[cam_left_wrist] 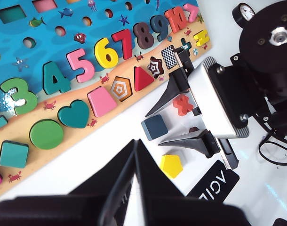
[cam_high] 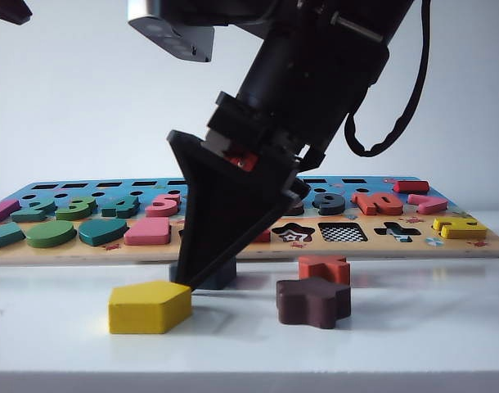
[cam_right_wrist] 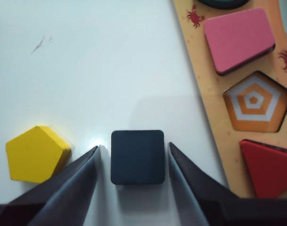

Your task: Insert the cube into the slot.

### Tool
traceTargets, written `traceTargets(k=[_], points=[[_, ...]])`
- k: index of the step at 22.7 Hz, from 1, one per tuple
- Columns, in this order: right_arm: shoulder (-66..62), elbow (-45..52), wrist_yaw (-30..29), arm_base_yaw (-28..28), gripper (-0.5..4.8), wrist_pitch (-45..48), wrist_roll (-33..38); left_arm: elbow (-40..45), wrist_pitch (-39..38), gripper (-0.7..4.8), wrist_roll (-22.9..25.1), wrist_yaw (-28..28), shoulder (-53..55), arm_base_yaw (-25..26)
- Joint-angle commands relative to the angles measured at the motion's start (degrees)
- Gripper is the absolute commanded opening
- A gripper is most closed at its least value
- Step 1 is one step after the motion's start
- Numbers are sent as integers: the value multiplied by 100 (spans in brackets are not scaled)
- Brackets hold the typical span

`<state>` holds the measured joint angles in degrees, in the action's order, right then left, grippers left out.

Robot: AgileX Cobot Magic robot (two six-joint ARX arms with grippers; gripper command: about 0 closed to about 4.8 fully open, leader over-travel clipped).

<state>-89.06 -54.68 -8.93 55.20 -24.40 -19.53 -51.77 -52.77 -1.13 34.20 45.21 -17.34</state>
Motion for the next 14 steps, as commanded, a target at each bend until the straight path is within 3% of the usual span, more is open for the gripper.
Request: traceTargets(k=[1,14], points=[[15,-11,0,2,259,59,-22,-24,61,17,22,31,-55,2],[79,-11,22,2,260,31,0,-24,61,17,22,31,-101,2]])
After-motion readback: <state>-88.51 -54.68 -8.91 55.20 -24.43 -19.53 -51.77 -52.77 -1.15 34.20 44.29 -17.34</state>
